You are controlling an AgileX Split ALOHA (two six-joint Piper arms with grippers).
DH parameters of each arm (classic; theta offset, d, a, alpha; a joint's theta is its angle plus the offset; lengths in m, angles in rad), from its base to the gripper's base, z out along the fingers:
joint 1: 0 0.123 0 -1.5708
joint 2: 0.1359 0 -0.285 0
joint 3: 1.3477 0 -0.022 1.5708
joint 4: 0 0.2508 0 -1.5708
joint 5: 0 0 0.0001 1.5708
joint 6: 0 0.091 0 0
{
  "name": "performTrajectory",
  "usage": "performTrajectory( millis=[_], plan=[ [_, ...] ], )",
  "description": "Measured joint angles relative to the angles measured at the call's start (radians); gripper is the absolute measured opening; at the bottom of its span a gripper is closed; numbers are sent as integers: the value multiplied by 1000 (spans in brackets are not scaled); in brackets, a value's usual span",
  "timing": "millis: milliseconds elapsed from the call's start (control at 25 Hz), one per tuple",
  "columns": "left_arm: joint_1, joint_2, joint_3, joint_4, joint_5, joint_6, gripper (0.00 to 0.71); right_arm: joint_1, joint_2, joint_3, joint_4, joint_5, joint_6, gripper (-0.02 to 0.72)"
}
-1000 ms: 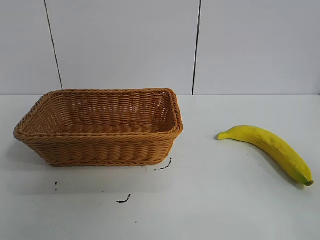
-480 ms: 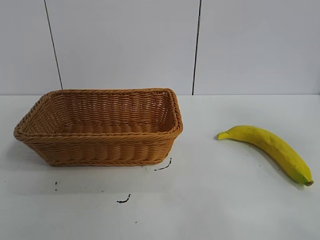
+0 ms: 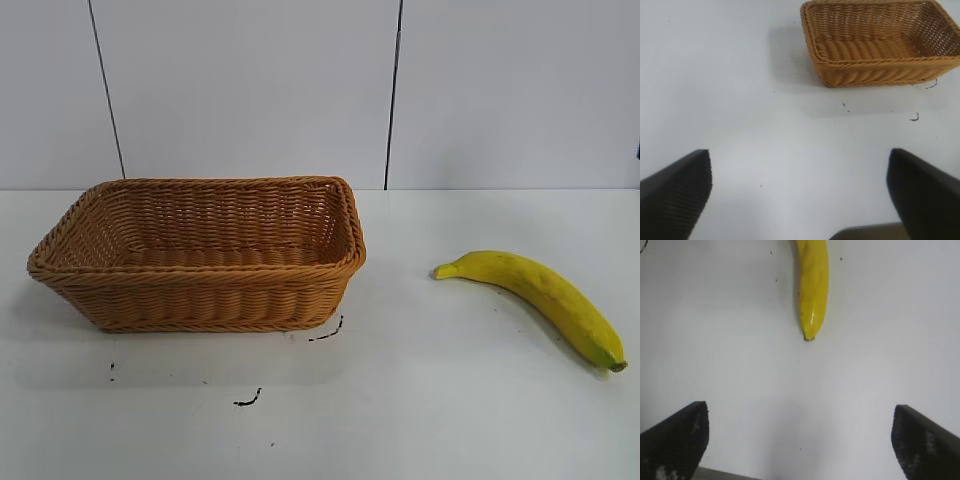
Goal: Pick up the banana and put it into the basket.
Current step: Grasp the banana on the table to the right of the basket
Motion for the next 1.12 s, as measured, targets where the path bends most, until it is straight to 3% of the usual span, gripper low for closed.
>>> performTrajectory(
  millis=[320, 720, 1120],
  plan=[
    [0, 0, 0, 0, 0, 0, 690, 94, 223, -63, 5, -126, -77, 692],
    [0, 0, 0, 0, 0, 0, 690, 85, 381, -63, -48, -279, -53, 692],
    [0, 0, 0, 0, 0, 0, 690, 19, 496, -64, -46, -445, -24, 692]
  ],
)
